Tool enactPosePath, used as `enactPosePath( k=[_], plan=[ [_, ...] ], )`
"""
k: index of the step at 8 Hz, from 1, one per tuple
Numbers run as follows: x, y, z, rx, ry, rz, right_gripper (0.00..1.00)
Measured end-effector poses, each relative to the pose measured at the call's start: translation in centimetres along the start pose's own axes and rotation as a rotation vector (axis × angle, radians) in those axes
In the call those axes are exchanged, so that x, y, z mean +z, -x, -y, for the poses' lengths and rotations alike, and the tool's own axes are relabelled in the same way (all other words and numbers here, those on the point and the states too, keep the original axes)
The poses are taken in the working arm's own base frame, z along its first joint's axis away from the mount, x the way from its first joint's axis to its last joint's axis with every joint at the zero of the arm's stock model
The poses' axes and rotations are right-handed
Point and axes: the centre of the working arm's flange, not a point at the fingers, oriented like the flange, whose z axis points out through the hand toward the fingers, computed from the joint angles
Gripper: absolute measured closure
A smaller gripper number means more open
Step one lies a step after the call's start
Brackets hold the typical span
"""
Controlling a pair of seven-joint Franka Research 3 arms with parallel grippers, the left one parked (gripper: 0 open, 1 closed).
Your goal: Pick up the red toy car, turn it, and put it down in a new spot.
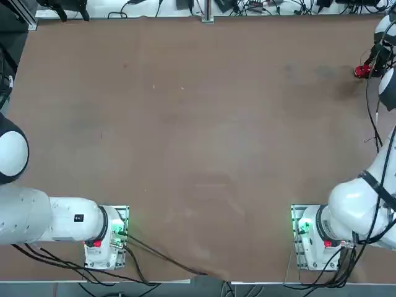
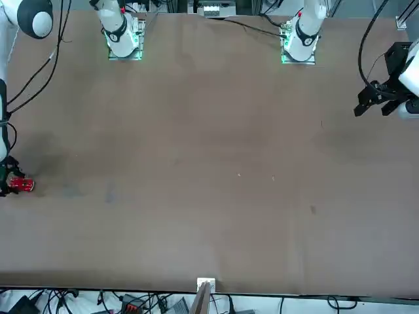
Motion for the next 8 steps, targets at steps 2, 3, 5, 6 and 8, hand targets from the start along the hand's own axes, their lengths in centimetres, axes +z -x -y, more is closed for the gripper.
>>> enactPosePath(
  k=[2,3,5,6,8],
  plan=[
    [-0.3,0.0,0.2,-0.003,-0.006,-0.002,0.00],
    [-0.9,0.0,0.5,-0.009,-0.007,0.001,0.00],
    [-5.7,0.2,0.8,-0.078,0.036,0.060,0.00],
    [-9.7,0.7,0.4,-0.142,0.077,0.118,0.00],
    [-18.2,1.7,-0.4,-0.286,0.083,0.186,0.00]
  ],
)
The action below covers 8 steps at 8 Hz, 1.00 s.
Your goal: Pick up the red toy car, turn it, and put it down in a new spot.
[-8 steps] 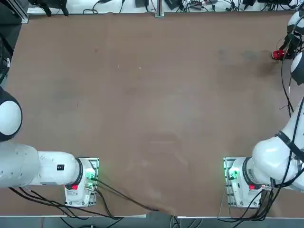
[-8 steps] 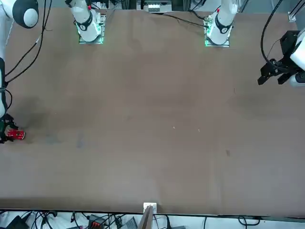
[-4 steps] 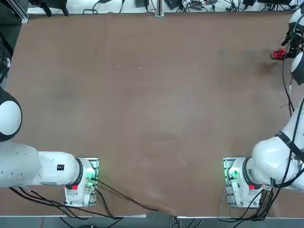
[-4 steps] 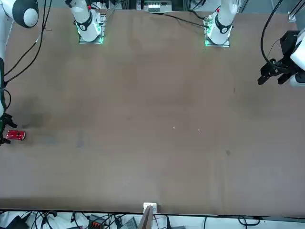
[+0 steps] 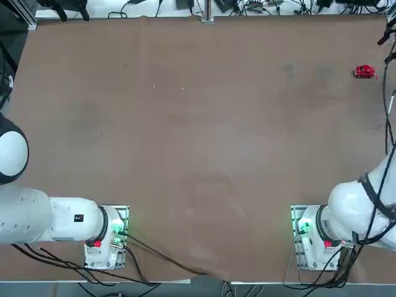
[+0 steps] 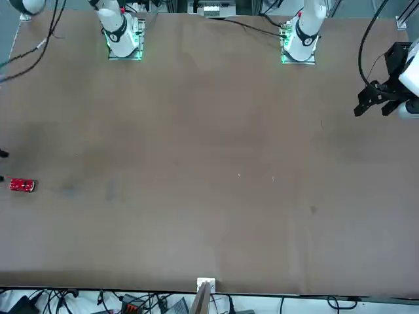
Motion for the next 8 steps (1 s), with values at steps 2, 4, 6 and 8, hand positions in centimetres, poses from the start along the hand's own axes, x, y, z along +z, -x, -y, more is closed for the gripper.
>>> enactPosePath(
  k=[2,4,6,8],
  plan=[
    [-4.6,4.6,1.2,-0.219,0.001,0.032,0.00],
    [-8.3,12.0,3.8,-0.505,0.015,0.075,0.00],
    [-11.8,20.9,6.1,-0.692,0.032,0.099,0.00],
    [-15.9,28.6,6.1,-0.889,0.074,0.042,0.00]
  ],
)
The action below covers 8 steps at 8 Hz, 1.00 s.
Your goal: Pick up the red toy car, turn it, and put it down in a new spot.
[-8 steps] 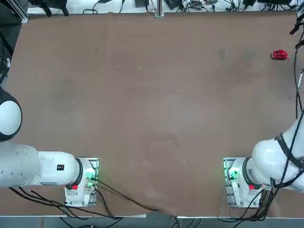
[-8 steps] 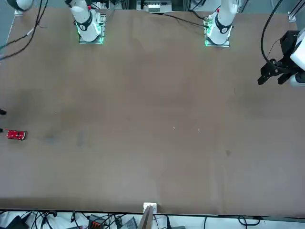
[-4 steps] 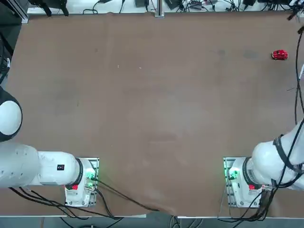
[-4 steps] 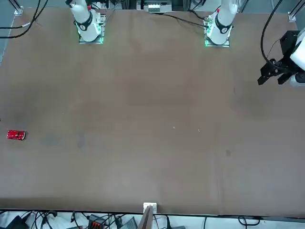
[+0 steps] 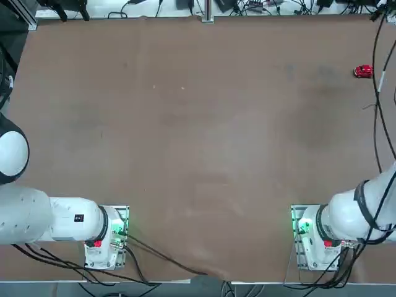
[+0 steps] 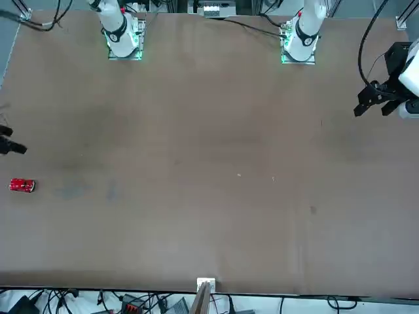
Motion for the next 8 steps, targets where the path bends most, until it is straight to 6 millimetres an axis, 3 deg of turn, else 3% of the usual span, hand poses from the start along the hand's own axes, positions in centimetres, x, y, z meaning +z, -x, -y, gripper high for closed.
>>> enactPosePath(
  k=[3,4,5,8],
  plan=[
    [-1.8,9.7,8.0,-0.450,0.125,-0.051,0.00],
    [-1.6,11.8,9.3,-0.506,0.127,-0.084,0.00],
    [-1.0,12.9,9.6,-0.533,0.128,-0.098,0.00],
    [1.5,13.5,10.2,-0.560,0.134,-0.075,0.00]
  ],
)
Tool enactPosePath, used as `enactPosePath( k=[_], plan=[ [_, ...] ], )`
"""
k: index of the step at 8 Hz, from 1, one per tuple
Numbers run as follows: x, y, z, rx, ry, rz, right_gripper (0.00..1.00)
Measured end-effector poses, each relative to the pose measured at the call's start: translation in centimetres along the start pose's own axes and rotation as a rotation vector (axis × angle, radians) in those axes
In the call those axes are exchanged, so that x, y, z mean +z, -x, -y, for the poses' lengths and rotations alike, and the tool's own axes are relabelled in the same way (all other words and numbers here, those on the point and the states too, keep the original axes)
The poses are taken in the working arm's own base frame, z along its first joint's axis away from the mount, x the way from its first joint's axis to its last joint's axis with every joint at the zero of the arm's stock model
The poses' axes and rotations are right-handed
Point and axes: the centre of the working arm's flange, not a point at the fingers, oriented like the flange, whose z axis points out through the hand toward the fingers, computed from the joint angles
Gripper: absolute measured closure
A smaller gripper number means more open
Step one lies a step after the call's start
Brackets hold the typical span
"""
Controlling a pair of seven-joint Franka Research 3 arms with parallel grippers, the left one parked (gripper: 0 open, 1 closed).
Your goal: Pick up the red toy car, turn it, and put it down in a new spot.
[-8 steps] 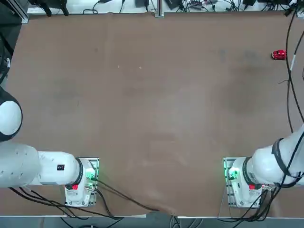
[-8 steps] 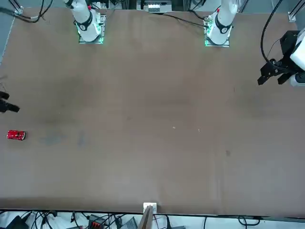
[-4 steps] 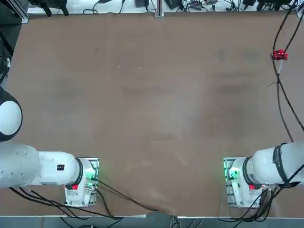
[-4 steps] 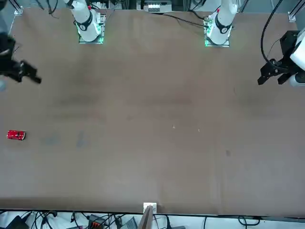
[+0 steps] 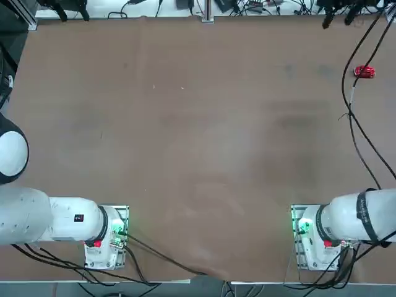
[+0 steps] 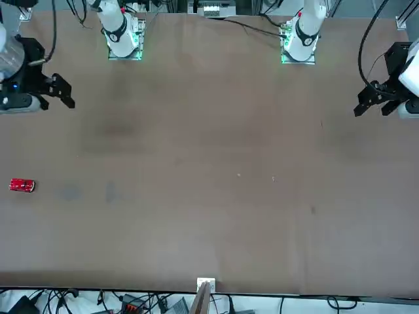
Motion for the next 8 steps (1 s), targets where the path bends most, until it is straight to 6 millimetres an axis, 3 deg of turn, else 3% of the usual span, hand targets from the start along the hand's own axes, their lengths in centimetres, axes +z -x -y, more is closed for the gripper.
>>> enactPosePath(
  k=[8],
  plan=[
    [0.11,0.01,-0.64,0.045,-0.039,0.001,0.00]
  ],
)
